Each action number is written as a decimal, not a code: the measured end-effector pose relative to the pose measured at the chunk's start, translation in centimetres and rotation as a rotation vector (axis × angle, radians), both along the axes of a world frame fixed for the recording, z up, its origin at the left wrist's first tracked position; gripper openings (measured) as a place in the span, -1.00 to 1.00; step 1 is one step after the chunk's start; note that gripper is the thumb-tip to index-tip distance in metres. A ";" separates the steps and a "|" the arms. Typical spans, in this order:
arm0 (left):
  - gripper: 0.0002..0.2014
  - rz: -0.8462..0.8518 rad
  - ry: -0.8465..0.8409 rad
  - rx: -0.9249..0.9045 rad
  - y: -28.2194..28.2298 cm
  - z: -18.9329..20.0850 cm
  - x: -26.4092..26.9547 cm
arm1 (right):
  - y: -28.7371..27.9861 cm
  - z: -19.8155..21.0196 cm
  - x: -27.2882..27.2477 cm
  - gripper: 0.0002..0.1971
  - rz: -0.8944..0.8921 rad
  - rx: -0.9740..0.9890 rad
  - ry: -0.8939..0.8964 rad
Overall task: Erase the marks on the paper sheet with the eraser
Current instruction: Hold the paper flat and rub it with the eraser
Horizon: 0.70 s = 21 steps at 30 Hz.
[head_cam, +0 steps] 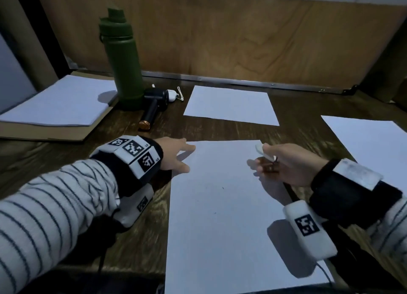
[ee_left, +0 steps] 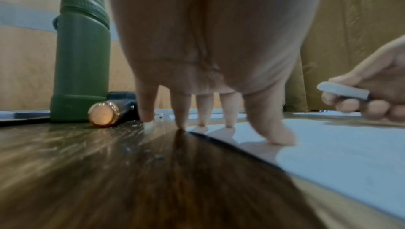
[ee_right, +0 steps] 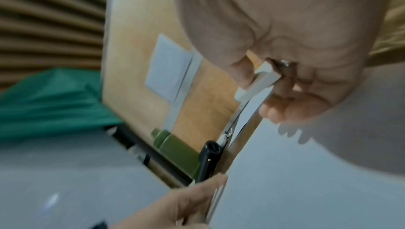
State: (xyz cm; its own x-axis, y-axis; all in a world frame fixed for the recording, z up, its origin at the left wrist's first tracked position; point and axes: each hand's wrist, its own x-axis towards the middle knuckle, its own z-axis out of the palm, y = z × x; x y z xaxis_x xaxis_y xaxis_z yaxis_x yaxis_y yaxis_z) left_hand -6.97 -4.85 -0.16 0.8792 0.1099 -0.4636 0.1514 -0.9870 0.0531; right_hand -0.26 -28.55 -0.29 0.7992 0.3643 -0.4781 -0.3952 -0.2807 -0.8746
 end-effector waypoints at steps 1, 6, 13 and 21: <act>-0.32 0.048 -0.043 0.002 0.0 0.1 -0.3 | -0.2 -0.1 -0.2 -0.77 -0.036 0.029 0.035; -0.40 0.344 -0.083 -0.024 -0.1 0.4 -1.3 | -0.4 -0.7 -0.8 -0.75 -0.071 0.078 0.028; -0.51 0.716 -0.098 -0.396 -2.1 0.9 -0.8 | -0.3 -1.3 -0.9 -0.81 -0.066 0.090 -0.018; -0.66 0.819 -0.108 -0.508 -3.6 1.7 -0.5 | 0.1 -2.1 -0.7 -0.76 -0.043 0.047 -0.097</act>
